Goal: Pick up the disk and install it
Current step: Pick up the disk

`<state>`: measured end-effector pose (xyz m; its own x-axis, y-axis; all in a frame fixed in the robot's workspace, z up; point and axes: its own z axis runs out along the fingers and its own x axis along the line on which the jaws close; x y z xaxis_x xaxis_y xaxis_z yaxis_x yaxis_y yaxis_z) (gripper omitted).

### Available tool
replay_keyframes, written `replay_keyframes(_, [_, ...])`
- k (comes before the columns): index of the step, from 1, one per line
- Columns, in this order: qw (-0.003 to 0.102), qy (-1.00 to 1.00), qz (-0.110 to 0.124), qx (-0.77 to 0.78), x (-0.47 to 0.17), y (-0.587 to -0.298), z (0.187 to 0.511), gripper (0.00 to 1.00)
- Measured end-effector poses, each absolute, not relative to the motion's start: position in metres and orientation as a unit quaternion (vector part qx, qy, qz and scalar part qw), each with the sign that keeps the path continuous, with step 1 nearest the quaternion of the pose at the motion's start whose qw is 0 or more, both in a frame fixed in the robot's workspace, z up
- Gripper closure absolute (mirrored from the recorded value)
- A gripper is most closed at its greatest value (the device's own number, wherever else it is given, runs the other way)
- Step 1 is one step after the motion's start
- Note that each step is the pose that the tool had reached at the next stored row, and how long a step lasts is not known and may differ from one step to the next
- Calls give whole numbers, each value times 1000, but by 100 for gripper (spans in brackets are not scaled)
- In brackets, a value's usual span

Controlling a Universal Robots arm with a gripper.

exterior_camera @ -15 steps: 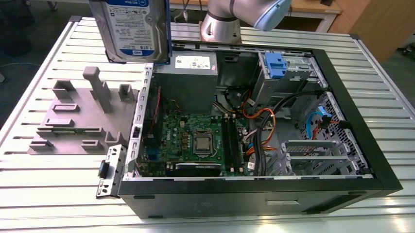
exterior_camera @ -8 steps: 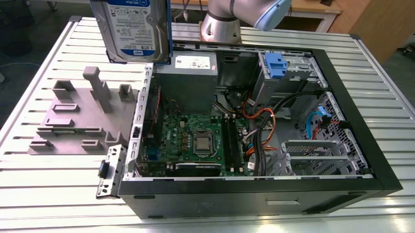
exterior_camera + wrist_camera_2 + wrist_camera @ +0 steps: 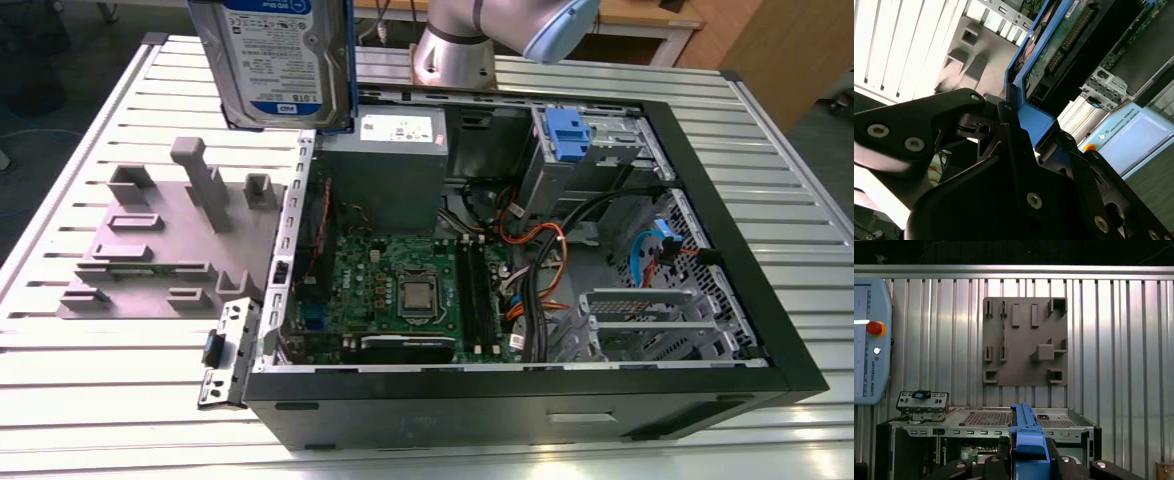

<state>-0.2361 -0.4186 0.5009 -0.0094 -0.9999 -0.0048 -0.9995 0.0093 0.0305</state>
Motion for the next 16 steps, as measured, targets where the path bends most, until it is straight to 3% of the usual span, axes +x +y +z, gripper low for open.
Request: replay_keyframes(16, [9,-710,-13,704,-233,-419,501,63])
